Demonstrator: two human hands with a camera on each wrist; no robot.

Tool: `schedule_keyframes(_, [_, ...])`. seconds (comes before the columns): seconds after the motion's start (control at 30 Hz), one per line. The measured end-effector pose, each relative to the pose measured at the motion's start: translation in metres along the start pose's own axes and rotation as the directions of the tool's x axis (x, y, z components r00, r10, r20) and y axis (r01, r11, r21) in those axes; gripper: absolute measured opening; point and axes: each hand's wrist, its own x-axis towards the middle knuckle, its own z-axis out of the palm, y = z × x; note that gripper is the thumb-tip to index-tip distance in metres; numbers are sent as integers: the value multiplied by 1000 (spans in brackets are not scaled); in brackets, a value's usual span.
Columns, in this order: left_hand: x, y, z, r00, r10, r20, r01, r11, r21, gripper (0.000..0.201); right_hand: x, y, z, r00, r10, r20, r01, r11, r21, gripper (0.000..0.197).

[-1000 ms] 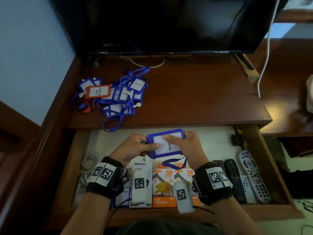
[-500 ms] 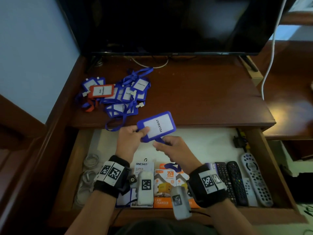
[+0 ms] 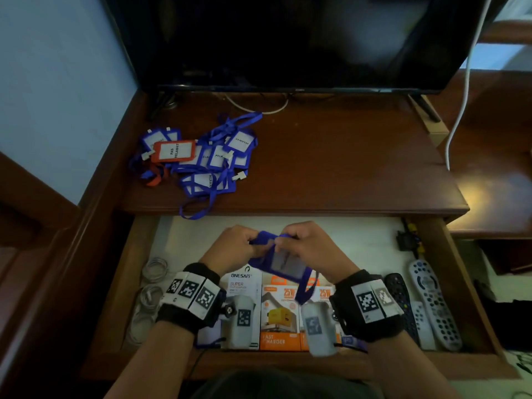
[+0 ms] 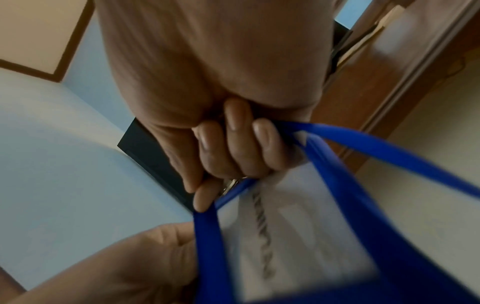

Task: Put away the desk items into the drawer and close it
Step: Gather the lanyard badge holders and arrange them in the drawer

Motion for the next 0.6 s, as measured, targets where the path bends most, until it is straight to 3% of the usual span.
schedule_keyframes(0.13, [-8,5,-9,983,-19,180,37,995,-97,8,-4,10,-11,1000,-22,-4,21,993,-113,31])
schedule_keyframes(0.23, [-14,7,-10,969,64,239,17,947,-322,12,-5,20,-13,1000,-3,-4,3,1000,20,32])
schedule_keyframes(0.37, [-14,8,-7,988,118,102,-31,789,-613,18,-6,29,-7,999,48,-9,-40,906,422,31])
schedule_keyframes(0.47, [-13,14,-4,992,127,-3,-88,669,-738,20,-3,33,5,984,157,-81,-67,757,650,48])
schedule_keyframes(0.53, [-14,21,-4,985,132,-108,-166,600,-782,17,2,34,15,978,197,-76,-78,672,737,35])
schedule_keyframes(0.6, [-15,27,-5,974,78,-212,-217,584,-782,18,8,33,23,982,181,-54,-82,663,744,23])
